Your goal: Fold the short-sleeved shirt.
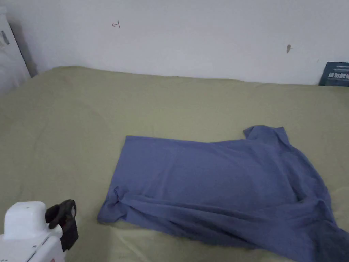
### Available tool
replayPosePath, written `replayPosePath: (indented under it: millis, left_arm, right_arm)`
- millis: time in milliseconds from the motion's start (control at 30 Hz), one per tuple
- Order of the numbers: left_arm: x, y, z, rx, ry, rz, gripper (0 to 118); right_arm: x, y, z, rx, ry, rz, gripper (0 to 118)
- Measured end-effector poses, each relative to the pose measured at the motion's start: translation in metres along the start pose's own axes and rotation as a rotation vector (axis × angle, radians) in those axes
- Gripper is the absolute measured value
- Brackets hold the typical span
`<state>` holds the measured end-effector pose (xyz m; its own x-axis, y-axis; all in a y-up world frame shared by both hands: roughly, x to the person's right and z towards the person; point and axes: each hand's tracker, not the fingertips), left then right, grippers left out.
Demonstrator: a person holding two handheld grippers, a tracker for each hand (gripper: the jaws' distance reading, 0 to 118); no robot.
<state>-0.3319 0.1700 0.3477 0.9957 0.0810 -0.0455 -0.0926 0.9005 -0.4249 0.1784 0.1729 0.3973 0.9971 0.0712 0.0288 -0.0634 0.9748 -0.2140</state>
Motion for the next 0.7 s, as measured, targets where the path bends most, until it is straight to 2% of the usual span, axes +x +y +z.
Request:
replayPosePath:
  millis: [67,100,167,200,300,400,533,633,667,700]
  left_arm:
    - [-0.002,-0.008,-0.014,-0.083,0.019,-0.031,4]
    - [-0.003,-0.009,-0.024,-0.127,-0.007,-0.032,23]
    - [0.001,-0.008,-0.049,-0.217,-0.02,-0.012,74]
    - [0.001,-0.007,-0.063,-0.259,-0.042,0.004,86]
    - [0.002,-0.008,-0.107,-0.324,-0.097,0.035,86]
    - [0.005,-0.007,-0.15,-0.365,-0.045,-0.03,86]
    - [0.011,-0.006,-0.186,-0.438,-0.004,-0.048,86]
    - [0.026,-0.012,-0.192,-0.507,0.001,-0.122,84]
    - [0.028,-0.011,-0.187,-0.483,0.001,-0.121,82]
    - [0.03,-0.008,-0.18,-0.466,0.004,-0.119,72]
  right_arm:
    - [-0.007,-0.004,0.008,-0.016,0.004,-0.01,0]
    - [-0.008,-0.005,0.008,-0.029,0.008,-0.014,0]
    - [-0.01,-0.007,0.01,-0.046,0.025,-0.03,0]
    - [-0.01,-0.008,0.011,-0.043,0.024,-0.031,0]
    - [-0.004,-0.01,0.013,-0.06,0.015,-0.039,0]
    - [0.007,-0.015,0.019,-0.08,0.002,-0.048,0]
    - [0.022,-0.024,0.028,-0.134,-0.042,-0.044,0]
    - [0.035,-0.033,0.027,-0.184,-0.081,-0.059,0]
    - [0.039,-0.035,0.022,-0.22,-0.1,-0.059,0]
    - [0.041,-0.037,0.016,-0.251,-0.109,-0.054,0]
